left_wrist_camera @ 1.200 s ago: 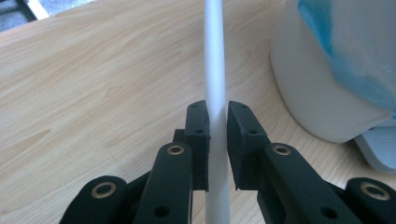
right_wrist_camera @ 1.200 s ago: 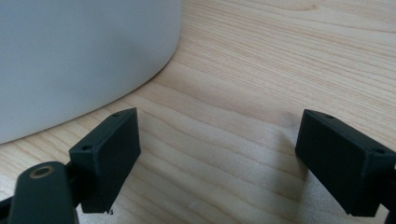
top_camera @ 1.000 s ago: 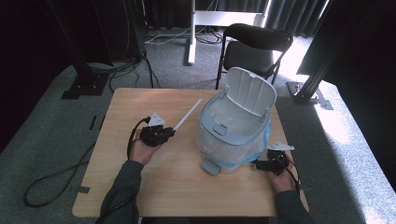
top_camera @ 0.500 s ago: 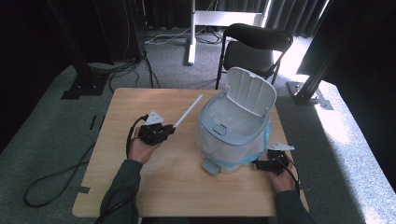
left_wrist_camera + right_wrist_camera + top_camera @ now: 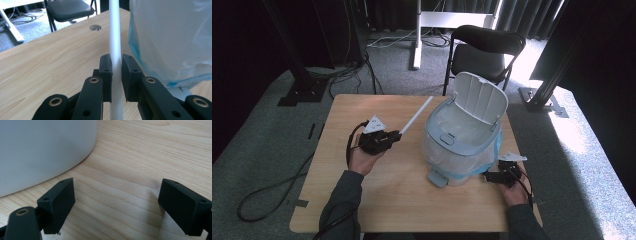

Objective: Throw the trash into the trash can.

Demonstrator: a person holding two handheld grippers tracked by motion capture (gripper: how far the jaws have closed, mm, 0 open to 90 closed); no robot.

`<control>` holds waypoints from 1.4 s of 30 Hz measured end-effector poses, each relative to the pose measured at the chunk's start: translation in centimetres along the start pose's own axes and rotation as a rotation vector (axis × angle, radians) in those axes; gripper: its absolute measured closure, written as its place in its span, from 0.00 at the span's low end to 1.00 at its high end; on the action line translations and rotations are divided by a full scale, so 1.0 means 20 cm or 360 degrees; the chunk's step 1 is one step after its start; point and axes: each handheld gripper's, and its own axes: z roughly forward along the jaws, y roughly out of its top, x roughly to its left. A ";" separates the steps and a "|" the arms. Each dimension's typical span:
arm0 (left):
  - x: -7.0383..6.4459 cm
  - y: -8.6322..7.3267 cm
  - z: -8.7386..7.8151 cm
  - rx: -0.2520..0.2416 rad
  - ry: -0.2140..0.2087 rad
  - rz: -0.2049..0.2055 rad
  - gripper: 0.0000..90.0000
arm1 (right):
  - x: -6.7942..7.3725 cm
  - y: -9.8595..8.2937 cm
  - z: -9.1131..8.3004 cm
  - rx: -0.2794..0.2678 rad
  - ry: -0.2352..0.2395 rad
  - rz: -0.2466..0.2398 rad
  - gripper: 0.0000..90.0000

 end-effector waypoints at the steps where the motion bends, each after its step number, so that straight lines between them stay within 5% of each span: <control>1: 0.00 0.00 -0.01 -0.0007 -0.0005 0.0004 0.88 | 0.00 0.00 0.00 0.0000 0.0000 0.0000 0.14; 12: -0.04 0.04 -0.05 -0.0057 -0.0049 0.0035 0.88 | 0.00 0.00 0.00 0.0000 0.0000 -0.0001 0.14; 27: -0.09 0.08 -0.13 -0.0185 -0.0236 0.0042 0.88 | 0.00 0.00 0.00 0.0000 0.0000 0.0000 0.14; 42: -0.17 0.10 -0.08 -0.0149 -0.0342 0.0097 0.88 | 0.00 0.00 0.00 0.0000 0.0000 0.0000 0.14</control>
